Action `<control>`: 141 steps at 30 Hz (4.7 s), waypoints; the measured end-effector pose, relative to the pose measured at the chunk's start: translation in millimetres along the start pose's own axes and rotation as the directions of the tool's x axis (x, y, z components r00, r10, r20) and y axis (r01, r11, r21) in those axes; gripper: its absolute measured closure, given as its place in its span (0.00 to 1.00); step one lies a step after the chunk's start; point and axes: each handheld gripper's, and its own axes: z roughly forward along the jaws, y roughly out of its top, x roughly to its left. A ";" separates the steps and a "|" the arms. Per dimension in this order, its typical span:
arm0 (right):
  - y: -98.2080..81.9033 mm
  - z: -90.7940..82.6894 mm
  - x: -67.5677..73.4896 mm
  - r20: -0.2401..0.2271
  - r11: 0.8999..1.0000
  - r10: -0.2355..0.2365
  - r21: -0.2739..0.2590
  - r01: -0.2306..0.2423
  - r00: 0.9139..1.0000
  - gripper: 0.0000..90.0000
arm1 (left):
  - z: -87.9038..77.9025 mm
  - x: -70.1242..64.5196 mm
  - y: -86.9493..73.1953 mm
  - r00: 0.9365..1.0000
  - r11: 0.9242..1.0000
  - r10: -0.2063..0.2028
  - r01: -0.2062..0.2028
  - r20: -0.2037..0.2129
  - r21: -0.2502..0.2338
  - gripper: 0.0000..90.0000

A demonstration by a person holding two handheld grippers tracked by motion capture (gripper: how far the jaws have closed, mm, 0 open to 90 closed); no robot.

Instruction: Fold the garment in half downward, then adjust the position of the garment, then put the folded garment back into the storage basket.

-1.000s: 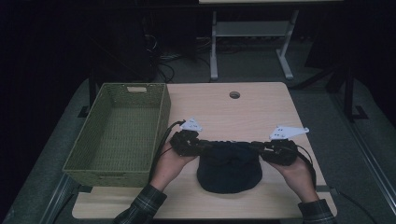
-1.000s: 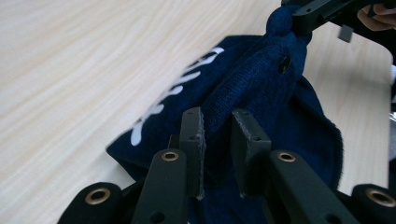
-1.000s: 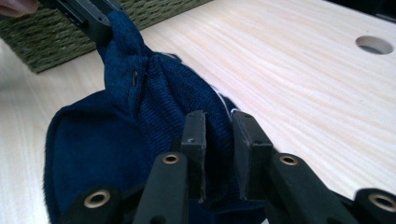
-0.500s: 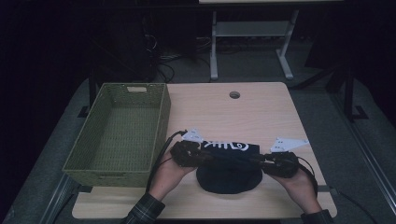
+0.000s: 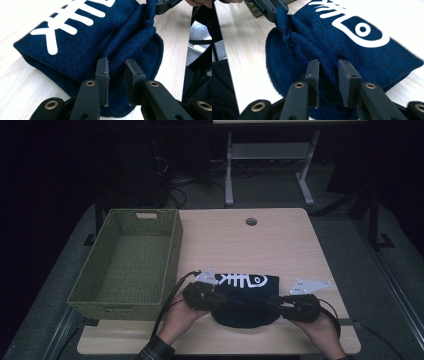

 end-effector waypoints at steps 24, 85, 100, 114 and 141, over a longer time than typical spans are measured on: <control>-20.3 -26.6 5.1 0.009 0.999 0.027 -0.038 -0.026 1.000 0.67 | -33.9 -7.4 -14.7 1.000 0.998 -0.013 0.013 -0.011 -0.059 0.60; -14.5 34.3 34.9 -0.091 0.986 -0.125 0.097 0.134 0.988 1.00 | 71.7 66.8 52.7 0.995 0.998 0.012 -0.006 -0.101 0.057 1.00; 0.0 11.5 -2.2 0.044 0.998 -0.050 -0.026 0.051 0.998 1.00 | 24.5 26.0 37.0 0.999 1.000 0.026 -0.026 -0.043 0.001 0.98; -10.2 41.1 -0.7 0.052 0.993 -0.048 0.108 0.042 0.998 1.00 | 55.0 27.7 22.8 0.994 0.991 0.072 -0.062 -0.080 0.118 1.00; -47.1 -17.9 -25.9 0.319 0.995 0.089 0.006 -0.096 0.944 0.20 | 24.6 54.5 29.2 0.987 0.997 -0.074 0.079 -0.139 0.026 0.35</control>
